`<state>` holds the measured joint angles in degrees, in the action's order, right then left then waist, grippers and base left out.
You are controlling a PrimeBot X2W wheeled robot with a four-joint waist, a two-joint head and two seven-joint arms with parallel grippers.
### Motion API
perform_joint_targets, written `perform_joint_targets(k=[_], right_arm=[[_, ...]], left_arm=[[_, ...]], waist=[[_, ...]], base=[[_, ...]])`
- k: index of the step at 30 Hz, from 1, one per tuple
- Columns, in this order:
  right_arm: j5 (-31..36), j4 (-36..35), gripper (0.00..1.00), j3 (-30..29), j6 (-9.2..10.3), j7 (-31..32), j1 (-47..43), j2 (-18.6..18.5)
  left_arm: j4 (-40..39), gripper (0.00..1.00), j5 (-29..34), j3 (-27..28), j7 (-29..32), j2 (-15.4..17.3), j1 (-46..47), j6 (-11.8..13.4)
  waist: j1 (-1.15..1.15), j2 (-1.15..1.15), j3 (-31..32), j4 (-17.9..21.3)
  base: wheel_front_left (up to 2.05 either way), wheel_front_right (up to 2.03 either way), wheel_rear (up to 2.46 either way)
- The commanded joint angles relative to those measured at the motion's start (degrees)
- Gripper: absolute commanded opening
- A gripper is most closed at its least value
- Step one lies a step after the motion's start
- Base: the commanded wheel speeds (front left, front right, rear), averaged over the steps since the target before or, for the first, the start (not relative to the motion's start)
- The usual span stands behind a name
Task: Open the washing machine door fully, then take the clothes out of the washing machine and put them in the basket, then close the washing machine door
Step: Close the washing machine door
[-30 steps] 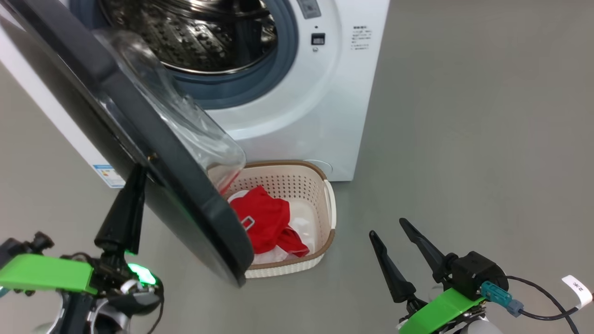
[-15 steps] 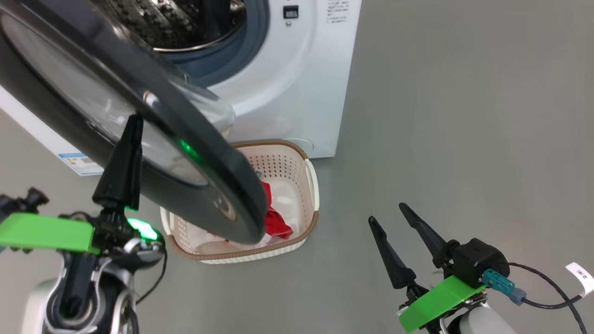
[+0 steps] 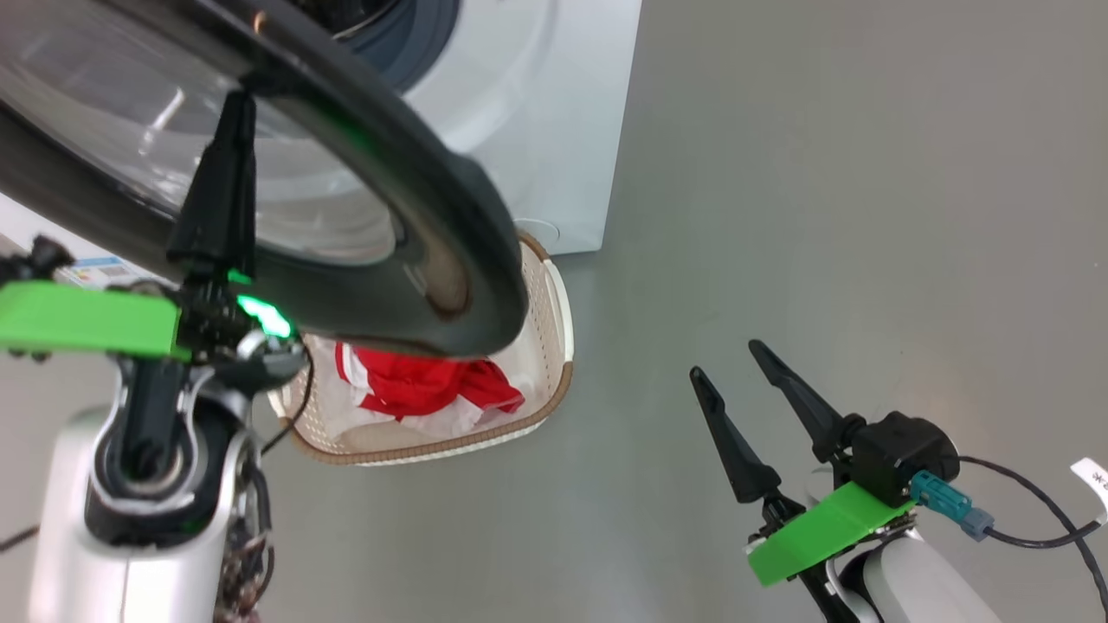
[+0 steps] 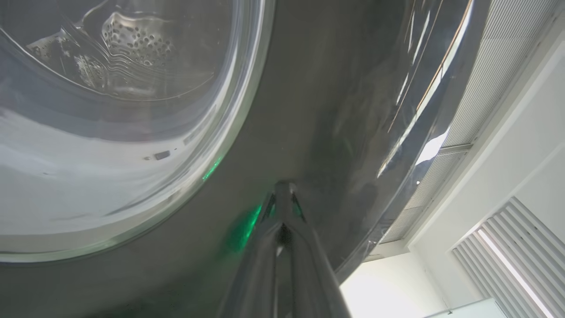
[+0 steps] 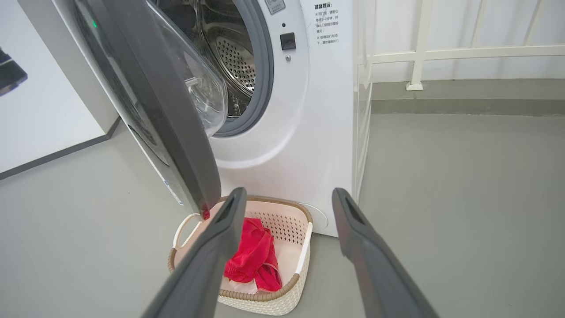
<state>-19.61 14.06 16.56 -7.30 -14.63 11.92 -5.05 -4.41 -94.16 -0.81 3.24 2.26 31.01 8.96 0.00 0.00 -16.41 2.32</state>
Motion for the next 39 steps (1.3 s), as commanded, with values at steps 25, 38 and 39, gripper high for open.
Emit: perform_joint_targets(k=[25,38,39], right_arm=[[0.20,-2.30,1.00,1.93,-0.19,-0.37,4.30,-0.21],[-1.26,-2.08,1.00,1.06,-0.19,-0.37,3.75,0.17],[-1.24,-1.96,1.00,1.03,-0.19,-0.37,3.61,0.11]], left_arm=[[14.95,0.00,0.91,-2.56,-4.59,1.12,21.87,-7.61],[17.25,1.00,-0.30,-2.89,-2.53,1.46,18.67,-10.95],[17.11,1.00,-0.09,-3.03,-2.46,1.62,17.71,-10.98]], waist=[[0.00,0.00,-7.66,2.36],[0.00,0.00,-5.42,1.78],[0.00,0.00,-4.95,1.61]], base=[[0.00,0.00,0.00],[0.00,0.00,0.00],[0.00,0.00,0.00]])
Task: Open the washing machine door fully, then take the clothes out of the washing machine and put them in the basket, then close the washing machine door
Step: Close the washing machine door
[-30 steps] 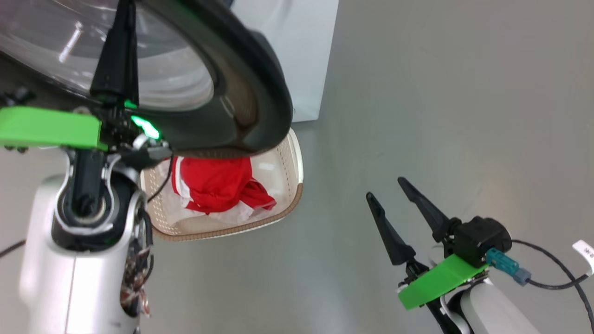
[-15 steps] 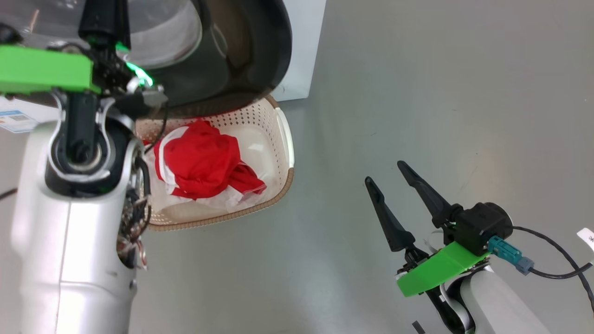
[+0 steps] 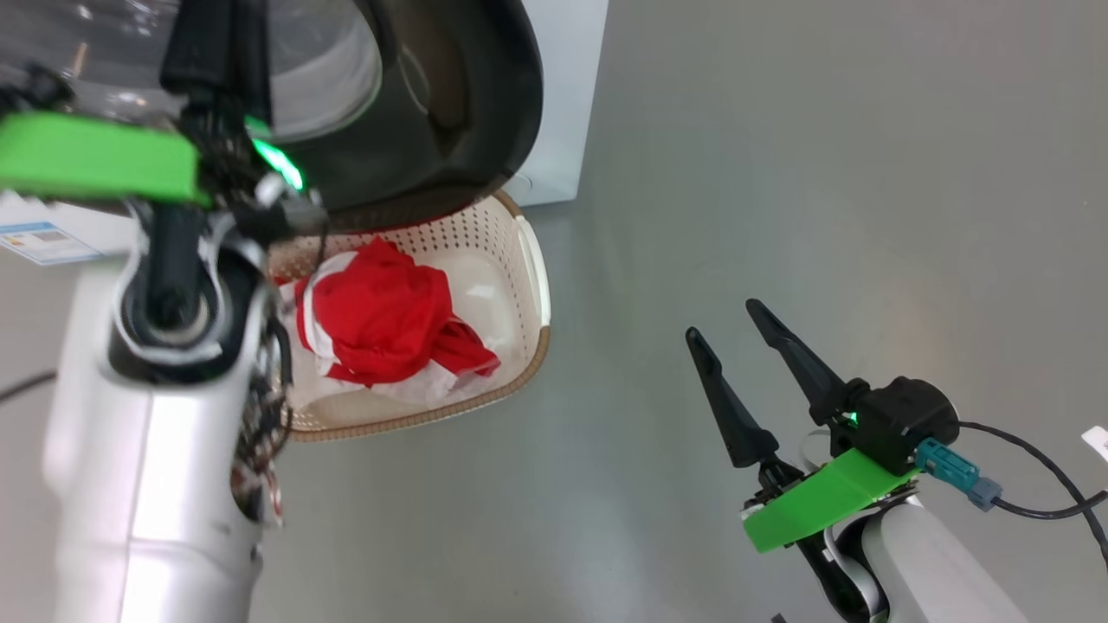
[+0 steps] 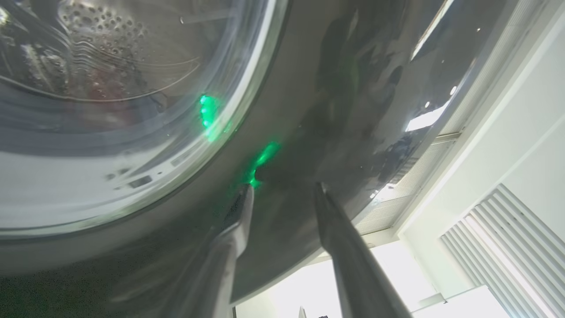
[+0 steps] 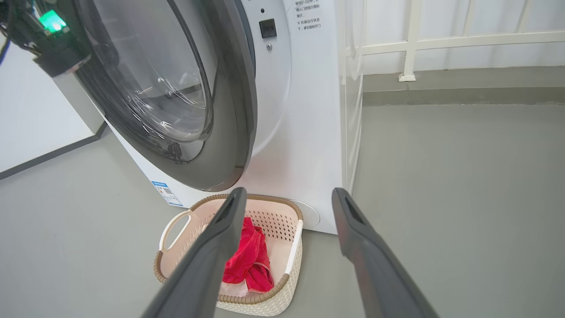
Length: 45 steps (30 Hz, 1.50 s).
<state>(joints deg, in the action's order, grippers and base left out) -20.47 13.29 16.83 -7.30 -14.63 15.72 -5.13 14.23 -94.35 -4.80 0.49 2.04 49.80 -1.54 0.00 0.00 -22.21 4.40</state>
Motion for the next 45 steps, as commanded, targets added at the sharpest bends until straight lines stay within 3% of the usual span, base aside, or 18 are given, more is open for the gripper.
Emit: perform_joint_targets(k=[1,5,14,18,25,33,45], right_arm=[[-0.32,-1.12,1.00,0.68,-0.19,-0.37,-0.32,0.11],[-0.02,-0.98,1.00,-0.22,-0.19,-0.37,-1.04,-0.20],[1.16,-1.51,1.00,-2.69,-0.19,-0.37,-2.46,-0.01],[1.90,-2.21,1.00,-4.54,-0.19,-0.37,-3.20,0.40],[4.33,-3.92,1.00,-8.11,-0.19,-0.37,-5.94,1.12],[6.25,-5.21,1.00,-10.16,-0.19,-0.37,-8.46,1.40],[7.91,-7.09,1.00,-11.69,-0.19,-0.37,-12.59,1.75]], left_arm=[[-1.70,1.00,0.46,0.73,0.38,2.11,-2.08,-0.48],[-3.23,1.00,3.05,-0.02,-0.48,3.38,-6.22,-1.54],[-7.02,1.00,23.36,-6.34,-8.71,10.46,-14.26,-3.12],[-8.42,1.00,33.06,-8.57,-12.66,13.66,-18.28,-2.11],[-12.42,1.00,50.07,-8.86,-15.29,17.43,-26.81,3.89],[-15.57,1.00,63.78,-6.24,-15.47,17.23,-36.29,6.72],[-15.75,1.00,75.38,-0.92,-15.48,13.85,-45.98,6.11]], waist=[[0.00,0.00,1.30,-0.65],[0.00,0.00,3.08,-1.58],[0.00,0.00,6.53,-2.69],[0.00,0.00,8.49,-2.67],[0.00,0.00,12.40,-2.25],[0.00,0.00,16.03,-1.51],[0.00,0.00,20.26,-1.15]], base=[[0.00,0.00,0.00],[0.00,0.00,0.00],[0.00,0.00,0.00],[0.00,0.00,0.00],[0.00,0.00,0.00],[0.00,0.00,0.00],[0.00,0.00,0.00]])
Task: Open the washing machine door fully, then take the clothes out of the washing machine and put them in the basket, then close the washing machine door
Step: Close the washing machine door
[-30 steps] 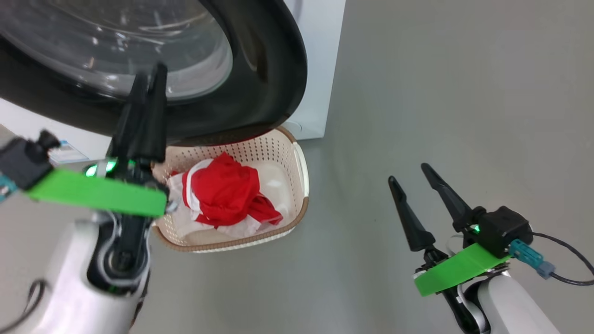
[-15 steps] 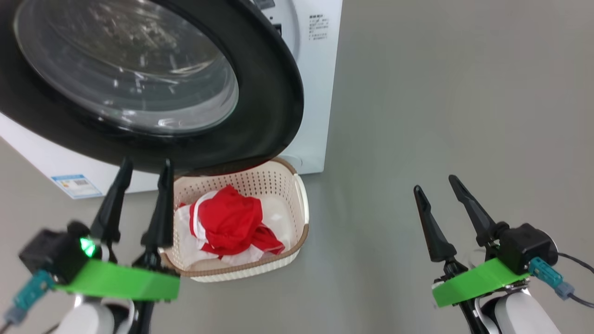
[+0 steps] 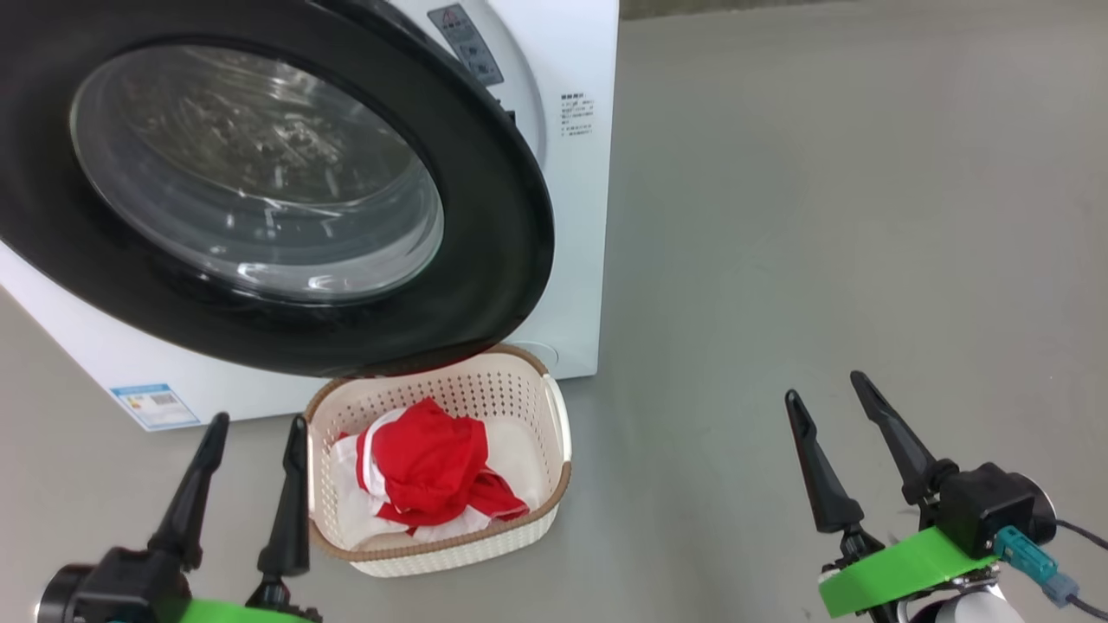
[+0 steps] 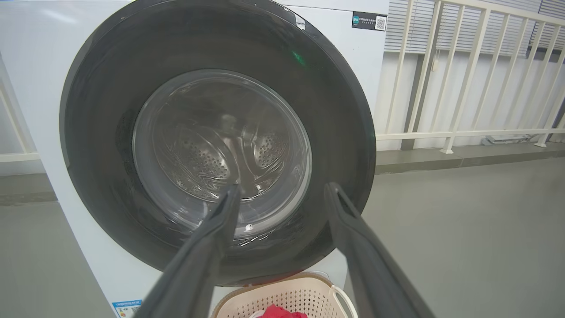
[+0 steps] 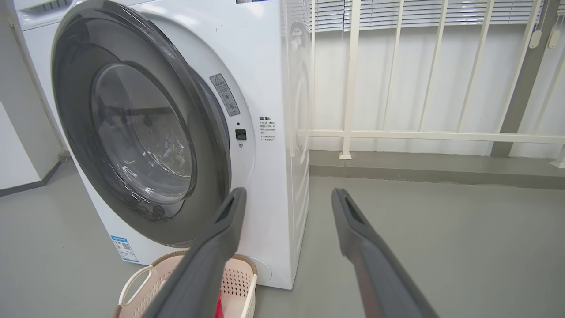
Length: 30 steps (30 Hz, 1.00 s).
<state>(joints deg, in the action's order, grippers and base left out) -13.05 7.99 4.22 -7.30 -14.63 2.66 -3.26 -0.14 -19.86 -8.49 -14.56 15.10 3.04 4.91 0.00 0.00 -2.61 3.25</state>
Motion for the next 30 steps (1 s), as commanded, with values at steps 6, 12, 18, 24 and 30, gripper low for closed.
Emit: perform_joint_targets(k=[6,12,18,24,30], right_arm=[[1.27,-2.83,1.00,0.50,-0.19,-0.37,-1.01,0.09],[1.59,-3.07,1.00,0.44,-0.19,-0.37,-1.85,0.23],[1.97,-3.28,1.00,0.13,-0.19,-0.37,-2.91,0.32],[2.07,-3.32,1.00,-0.37,-0.19,-0.37,-4.05,0.36],[1.71,-3.24,1.00,-0.46,-0.19,-0.37,-4.69,0.37]], left_arm=[[-1.51,1.00,4.56,5.09,-0.43,-1.94,-2.38,-1.57],[-1.37,1.00,6.49,6.59,-0.43,-4.40,-4.41,-2.91],[-0.86,1.00,8.74,8.07,-0.43,-6.15,-6.50,-4.28],[0.11,1.00,10.77,9.09,-0.43,-6.97,-7.33,-5.40],[1.74,1.00,11.57,9.95,-0.43,-7.78,-7.82,-6.45]], waist=[[0.00,0.00,1.97,0.17],[0.00,0.00,2.60,0.08],[0.00,0.00,3.54,0.07],[0.00,0.00,4.30,-0.12],[0.00,0.00,5.04,-0.42]], base=[[0.00,0.00,0.00],[0.00,0.00,0.00],[0.00,0.00,0.00],[0.00,0.00,0.00],[0.00,0.00,0.00]])
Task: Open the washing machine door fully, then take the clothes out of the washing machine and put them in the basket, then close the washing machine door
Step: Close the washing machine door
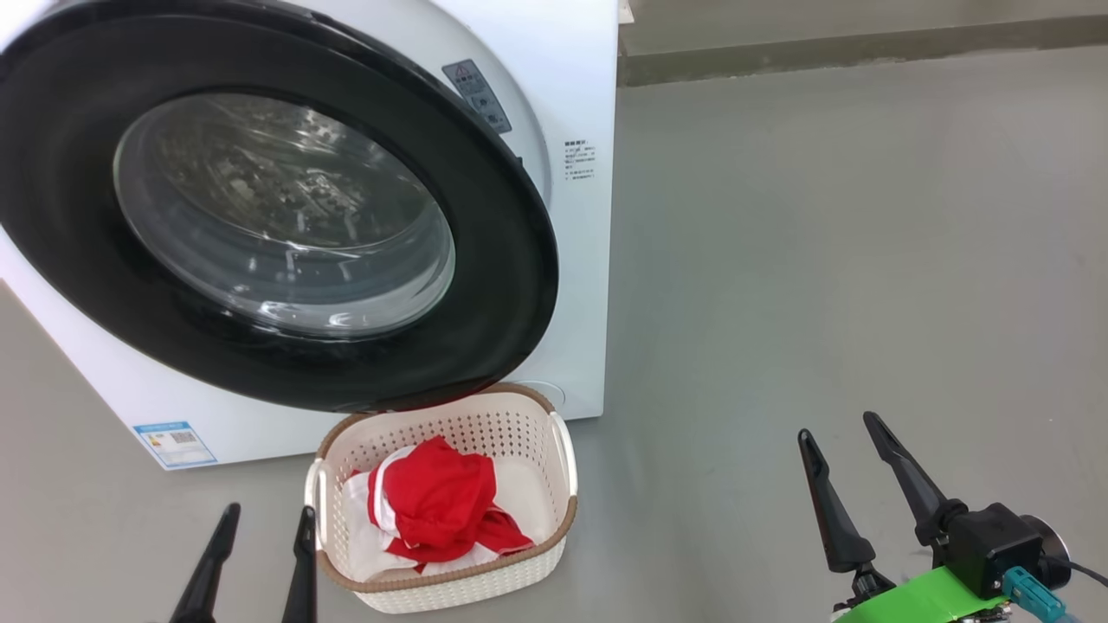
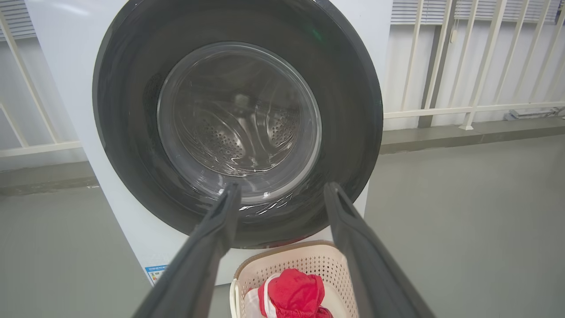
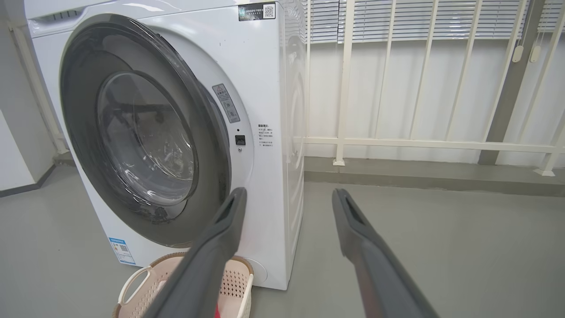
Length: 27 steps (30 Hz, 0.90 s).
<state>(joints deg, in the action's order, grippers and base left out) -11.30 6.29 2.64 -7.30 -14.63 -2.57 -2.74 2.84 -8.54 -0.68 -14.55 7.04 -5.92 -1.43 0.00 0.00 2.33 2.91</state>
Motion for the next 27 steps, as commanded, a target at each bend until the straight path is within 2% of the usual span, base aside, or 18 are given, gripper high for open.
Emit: perform_joint_targets(k=[1,24,25,26,27], right_arm=[[-0.11,-1.50,1.00,1.13,-0.19,-0.37,0.42,-0.15],[-0.53,0.81,1.00,5.63,-0.19,-0.37,2.41,-0.14],[-0.45,1.31,0.84,6.31,-0.19,-0.37,2.93,-0.14],[-0.32,1.85,0.48,6.98,-0.19,-0.37,3.53,-0.14],[-0.30,2.38,0.40,7.75,-0.19,-0.37,4.24,-0.14]], left_arm=[[-1.01,1.00,0.32,2.22,-0.44,0.14,1.11,-0.32],[0.48,1.00,1.49,2.96,-0.45,-1.95,1.88,-2.62],[0.40,1.00,1.43,2.78,-0.45,-2.08,2.08,-2.75],[0.25,1.00,1.49,2.57,-0.45,-2.18,2.31,-2.86],[-0.09,1.00,1.41,2.44,-0.45,-2.30,2.58,-2.94]], waist=[[0.00,0.00,0.25,-0.18],[0.00,0.00,-0.05,-2.30],[0.00,0.00,-0.17,-2.64],[0.00,0.00,-0.29,-3.01],[0.00,0.00,-0.46,-3.40]], base=[[0.00,0.00,0.00],[0.00,0.00,0.00],[0.00,0.00,0.00],[0.00,0.00,0.00],[0.00,0.00,0.00]])
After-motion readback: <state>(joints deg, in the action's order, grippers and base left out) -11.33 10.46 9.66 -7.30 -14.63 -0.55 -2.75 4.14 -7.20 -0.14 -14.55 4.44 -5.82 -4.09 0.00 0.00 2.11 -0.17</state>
